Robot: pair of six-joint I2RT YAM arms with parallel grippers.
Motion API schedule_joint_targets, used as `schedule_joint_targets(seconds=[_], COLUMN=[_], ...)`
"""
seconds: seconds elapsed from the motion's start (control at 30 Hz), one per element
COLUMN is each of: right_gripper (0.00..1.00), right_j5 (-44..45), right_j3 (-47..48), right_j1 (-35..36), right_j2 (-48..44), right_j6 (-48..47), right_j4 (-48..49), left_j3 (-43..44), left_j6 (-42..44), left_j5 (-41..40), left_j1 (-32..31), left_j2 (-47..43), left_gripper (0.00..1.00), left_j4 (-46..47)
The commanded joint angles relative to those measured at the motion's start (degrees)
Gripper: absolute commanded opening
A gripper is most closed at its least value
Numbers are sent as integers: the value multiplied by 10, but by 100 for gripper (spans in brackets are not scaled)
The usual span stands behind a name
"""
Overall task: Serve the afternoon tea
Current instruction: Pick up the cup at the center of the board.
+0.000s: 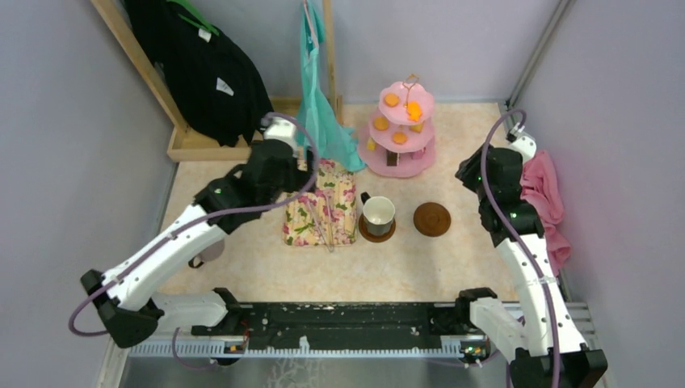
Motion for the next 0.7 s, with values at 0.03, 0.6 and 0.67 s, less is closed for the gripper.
schedule_joint_targets(seconds=[0.03,0.6,0.67], right_gripper=[39,39,39], right_j5=[-12,-108,-111], right_j3=[51,38,35], right_j1=[-7,-4,-4], right_j2=[8,46,51], right_j6=[-4,31,27], right_j4=[41,90,92], left_j3=[-69,-202,-213], left_j6=[-92,-200,-195], left_j5=[-11,219,250], left_j1=[104,568,614], left_j2=[-109,-135,-131], left_gripper=[100,76,73], left_j4=[43,-96,-103])
